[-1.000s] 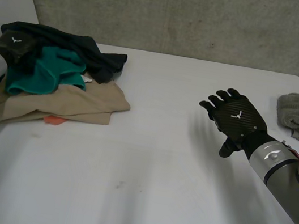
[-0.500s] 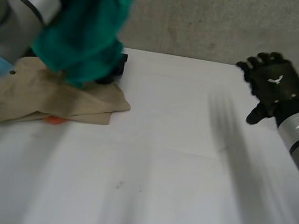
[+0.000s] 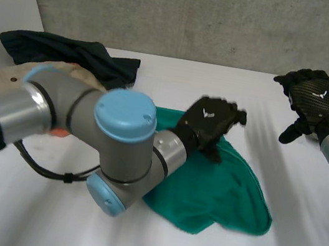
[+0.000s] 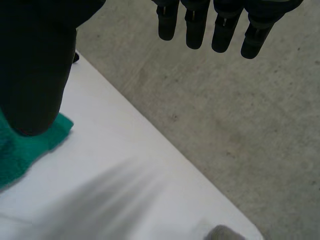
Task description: Fold the laundry.
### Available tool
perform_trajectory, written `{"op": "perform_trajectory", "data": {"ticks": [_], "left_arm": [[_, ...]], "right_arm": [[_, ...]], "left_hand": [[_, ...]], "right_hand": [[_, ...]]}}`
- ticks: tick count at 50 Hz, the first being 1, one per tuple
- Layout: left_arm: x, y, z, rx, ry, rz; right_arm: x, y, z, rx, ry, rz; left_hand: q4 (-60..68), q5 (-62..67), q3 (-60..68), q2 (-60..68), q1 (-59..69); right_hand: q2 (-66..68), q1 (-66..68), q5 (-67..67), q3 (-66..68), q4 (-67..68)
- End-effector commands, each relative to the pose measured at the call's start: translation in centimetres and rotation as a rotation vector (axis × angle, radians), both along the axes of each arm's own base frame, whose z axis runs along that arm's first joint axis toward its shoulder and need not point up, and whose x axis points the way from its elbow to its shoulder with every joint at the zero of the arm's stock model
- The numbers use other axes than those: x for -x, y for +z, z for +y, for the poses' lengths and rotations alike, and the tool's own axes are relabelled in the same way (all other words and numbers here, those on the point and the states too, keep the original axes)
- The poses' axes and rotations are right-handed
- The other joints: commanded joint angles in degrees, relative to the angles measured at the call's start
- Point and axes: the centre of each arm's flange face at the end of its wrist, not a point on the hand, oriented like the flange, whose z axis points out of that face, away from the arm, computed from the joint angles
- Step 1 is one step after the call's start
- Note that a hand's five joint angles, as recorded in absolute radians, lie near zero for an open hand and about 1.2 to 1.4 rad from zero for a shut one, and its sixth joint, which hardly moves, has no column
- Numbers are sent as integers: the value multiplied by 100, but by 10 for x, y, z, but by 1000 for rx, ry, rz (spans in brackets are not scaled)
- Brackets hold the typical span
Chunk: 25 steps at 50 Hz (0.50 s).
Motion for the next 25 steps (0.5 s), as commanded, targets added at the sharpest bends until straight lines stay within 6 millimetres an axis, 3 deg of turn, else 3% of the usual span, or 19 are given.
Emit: {"op": "perform_trajectory", "data": {"ticks": [1, 5, 12, 18, 25], "left_arm": [[-43, 58, -20, 92, 175, 34], [-66, 61, -8, 86, 232, -21], [-100, 28, 31, 7, 291, -187], [-102, -12, 81, -63, 189, -294], [-94, -51, 83, -98, 162, -350]], "right_arm": [[3, -2, 2, -61, 10, 12], [1, -5, 9, -121, 54, 27], [-4, -7, 22, -150, 164, 109], [-6, -18, 31, -154, 199, 205], [-4, -34, 40, -193, 214, 233]], "left_hand": [[-62, -35, -133, -92, -23], [-45, -18, -117, -75, -6], [408, 435, 336, 378, 447], [1282, 1309, 1210, 1252, 1320], [1233, 1261, 1162, 1203, 1272]], "right_hand": [[-184, -280, -274, -174, -200], [-184, -280, -274, -174, -200], [-184, -280, -274, -174, -200], [-184, -280, -274, -174, -200], [-184, -280, -274, -174, -200]]}}
